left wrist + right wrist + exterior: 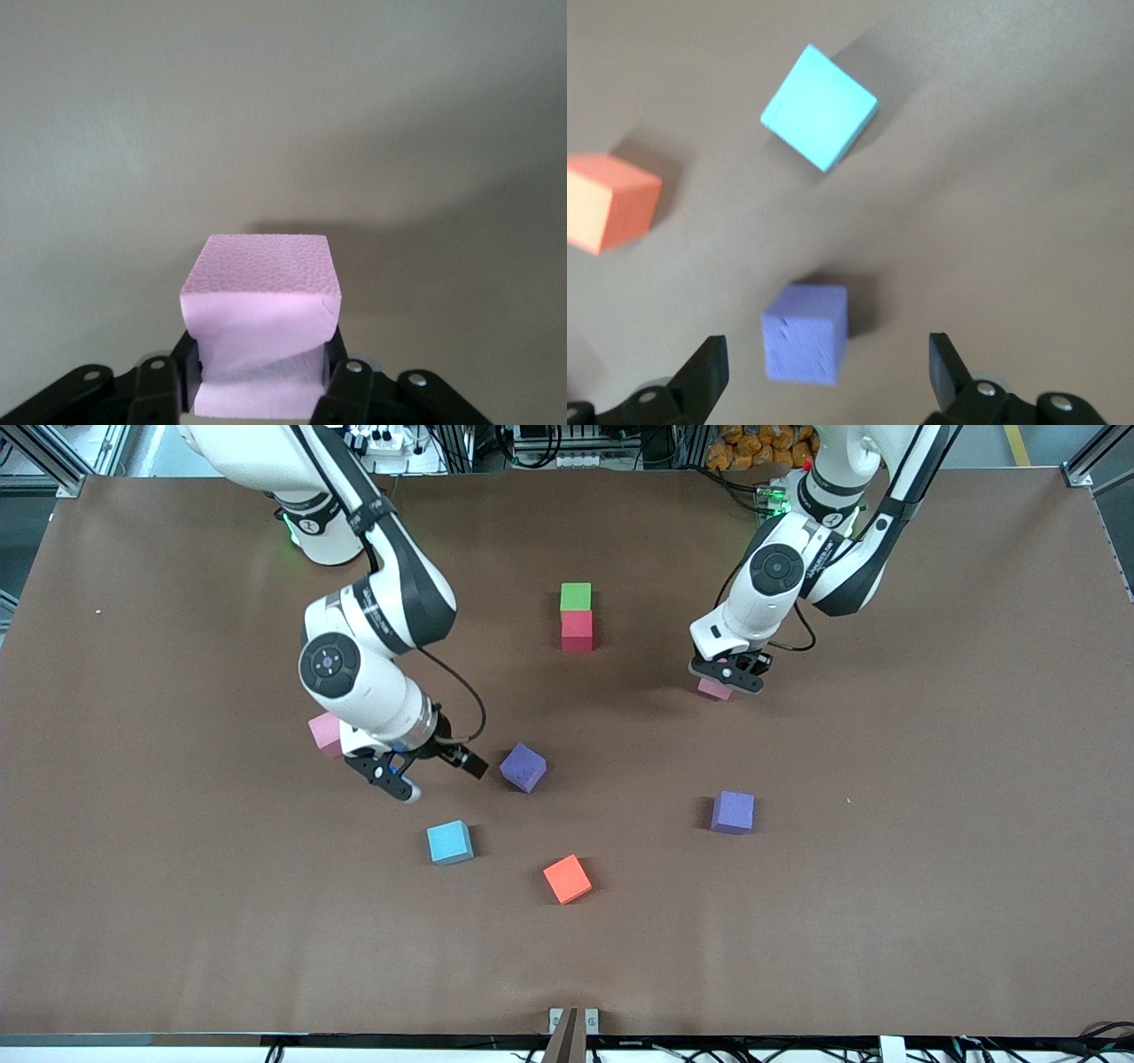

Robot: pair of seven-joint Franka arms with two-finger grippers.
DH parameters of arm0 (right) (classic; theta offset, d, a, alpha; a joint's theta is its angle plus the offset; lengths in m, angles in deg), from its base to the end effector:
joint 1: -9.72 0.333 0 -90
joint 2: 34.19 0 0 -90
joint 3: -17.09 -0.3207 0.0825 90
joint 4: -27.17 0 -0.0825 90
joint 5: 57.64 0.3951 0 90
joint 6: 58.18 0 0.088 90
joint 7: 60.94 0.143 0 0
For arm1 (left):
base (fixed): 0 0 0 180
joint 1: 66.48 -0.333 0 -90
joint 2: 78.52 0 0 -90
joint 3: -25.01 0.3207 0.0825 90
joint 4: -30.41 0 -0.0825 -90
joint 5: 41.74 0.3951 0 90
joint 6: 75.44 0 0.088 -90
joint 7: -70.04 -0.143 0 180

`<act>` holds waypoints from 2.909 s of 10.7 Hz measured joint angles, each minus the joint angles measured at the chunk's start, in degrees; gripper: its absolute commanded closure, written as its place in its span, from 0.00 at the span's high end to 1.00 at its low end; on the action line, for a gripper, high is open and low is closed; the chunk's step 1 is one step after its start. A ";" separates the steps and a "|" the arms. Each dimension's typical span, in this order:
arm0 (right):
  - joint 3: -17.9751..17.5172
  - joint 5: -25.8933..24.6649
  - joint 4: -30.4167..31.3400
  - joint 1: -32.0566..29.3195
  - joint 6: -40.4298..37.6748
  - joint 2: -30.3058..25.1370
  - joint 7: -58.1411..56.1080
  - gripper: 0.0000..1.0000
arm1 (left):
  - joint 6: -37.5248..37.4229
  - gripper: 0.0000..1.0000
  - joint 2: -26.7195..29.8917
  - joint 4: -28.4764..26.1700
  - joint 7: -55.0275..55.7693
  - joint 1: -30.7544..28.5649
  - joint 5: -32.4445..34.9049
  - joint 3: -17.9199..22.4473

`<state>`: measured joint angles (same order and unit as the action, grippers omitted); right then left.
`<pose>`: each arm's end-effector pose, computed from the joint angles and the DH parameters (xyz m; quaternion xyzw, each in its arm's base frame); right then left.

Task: Arrange blocks into number 1
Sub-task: 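Grasp the cyan cube with the right gripper while the left gripper carries pink, then place pink cube after red with the left gripper while the right gripper carries cyan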

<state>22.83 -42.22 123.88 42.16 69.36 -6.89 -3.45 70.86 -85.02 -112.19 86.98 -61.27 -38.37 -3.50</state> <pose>0.6083 0.3303 0.2927 -0.9383 0.3331 0.0335 0.0861 0.3919 -0.2679 0.2052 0.9853 -0.1694 -0.0201 0.0029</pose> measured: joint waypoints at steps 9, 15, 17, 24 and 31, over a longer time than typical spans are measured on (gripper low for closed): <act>0.64 0.09 -9.49 -7.33 0.26 10.06 6.42 1.00 | -4.45 0.01 -15.86 25.10 27.59 24.63 -1.84 13.10; 2.61 5.28 -19.25 -7.10 0.82 19.91 6.57 1.00 | -7.87 0.04 -20.70 30.99 30.21 38.63 -10.86 20.94; 3.24 7.02 -19.58 -6.36 1.35 21.04 6.57 1.00 | -7.96 0.04 -22.39 30.99 30.30 39.68 -10.87 20.92; 3.85 7.11 -19.47 -4.97 1.49 22.56 3.79 1.00 | -7.96 0.04 -23.30 31.03 30.30 41.51 -10.87 19.94; 3.84 7.22 -19.28 -3.19 2.27 24.01 2.78 0.64 | -8.22 1.00 -23.67 31.14 30.64 42.78 -10.87 19.68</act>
<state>26.67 -35.00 104.60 38.97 71.63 17.12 -0.67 62.64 -108.70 -81.04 117.62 -18.49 -49.23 16.18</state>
